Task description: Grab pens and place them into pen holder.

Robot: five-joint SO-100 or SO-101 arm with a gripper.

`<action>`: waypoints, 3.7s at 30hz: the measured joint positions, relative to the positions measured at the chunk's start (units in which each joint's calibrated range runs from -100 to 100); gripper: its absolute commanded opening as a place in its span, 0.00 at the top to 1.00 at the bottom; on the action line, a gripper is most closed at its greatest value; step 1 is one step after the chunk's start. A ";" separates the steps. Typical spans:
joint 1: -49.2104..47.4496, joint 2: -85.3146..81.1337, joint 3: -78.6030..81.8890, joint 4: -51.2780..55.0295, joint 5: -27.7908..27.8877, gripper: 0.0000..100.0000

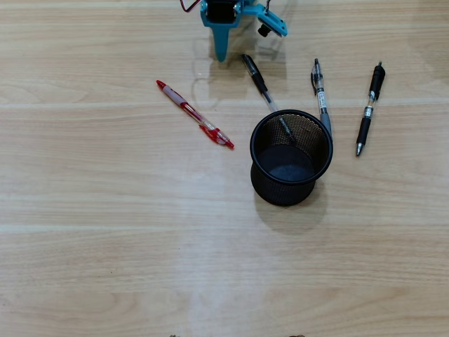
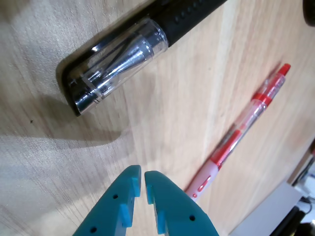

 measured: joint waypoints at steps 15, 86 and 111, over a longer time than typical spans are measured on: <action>-1.27 15.40 -3.98 -13.18 -1.04 0.97; 8.27 95.05 -58.70 -23.77 -14.29 0.78; 16.55 100.89 -66.22 -12.75 4.69 0.78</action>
